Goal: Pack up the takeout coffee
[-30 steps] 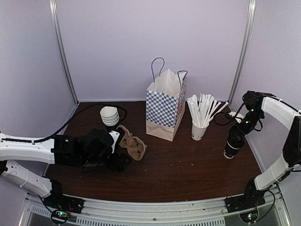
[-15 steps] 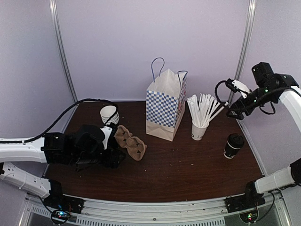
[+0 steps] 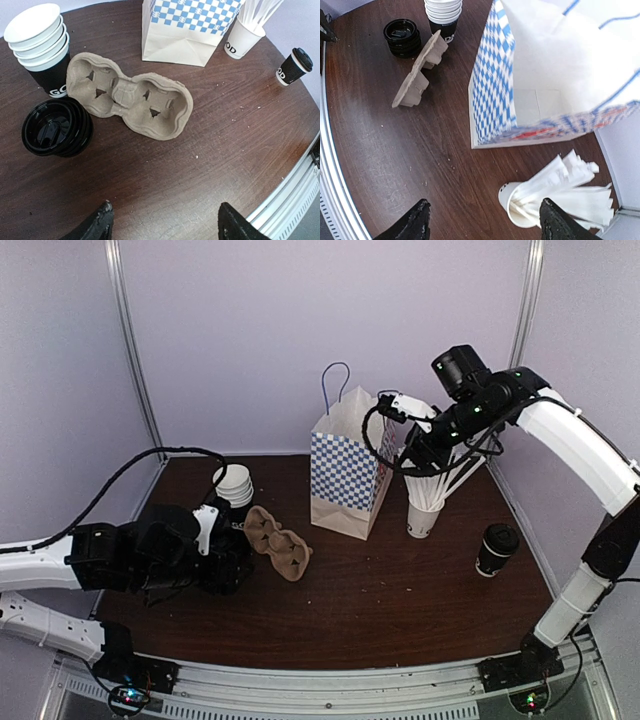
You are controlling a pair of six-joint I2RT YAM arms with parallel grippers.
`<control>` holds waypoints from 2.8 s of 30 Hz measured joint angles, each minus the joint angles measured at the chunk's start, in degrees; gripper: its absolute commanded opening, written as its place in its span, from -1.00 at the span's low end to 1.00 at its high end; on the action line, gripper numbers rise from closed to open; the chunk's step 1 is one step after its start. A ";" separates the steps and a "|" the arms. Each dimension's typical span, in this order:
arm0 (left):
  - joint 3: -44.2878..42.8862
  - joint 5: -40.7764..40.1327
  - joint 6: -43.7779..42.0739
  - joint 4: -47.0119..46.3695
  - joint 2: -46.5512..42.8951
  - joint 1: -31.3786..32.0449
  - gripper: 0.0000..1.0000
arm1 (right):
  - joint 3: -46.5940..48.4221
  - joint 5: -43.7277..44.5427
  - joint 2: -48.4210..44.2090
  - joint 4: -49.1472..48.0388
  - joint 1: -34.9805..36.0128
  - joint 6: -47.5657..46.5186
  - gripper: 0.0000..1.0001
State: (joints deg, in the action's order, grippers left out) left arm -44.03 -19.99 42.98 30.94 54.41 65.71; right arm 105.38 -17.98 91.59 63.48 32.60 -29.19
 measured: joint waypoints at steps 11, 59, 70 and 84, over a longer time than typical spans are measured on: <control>0.11 0.98 -0.33 1.84 3.34 -1.79 0.24 | 11.98 2.82 12.24 -4.87 7.52 -0.39 0.42; -26.56 18.43 -25.03 -13.84 54.01 -21.75 0.13 | -18.01 1.42 -16.48 -10.67 1.33 3.69 0.52; -33.64 18.64 -25.35 -11.06 57.07 -21.79 0.15 | -19.39 -1.40 -17.44 -11.72 -0.83 5.11 0.53; -41.81 20.79 -28.35 -4.79 63.93 -24.33 0.17 | -20.74 -3.74 -19.39 -12.35 -3.04 6.08 0.55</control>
State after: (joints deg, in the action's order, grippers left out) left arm -85.84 0.80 14.63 26.15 118.34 41.39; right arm 84.64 -21.71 72.20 51.13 29.56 -23.11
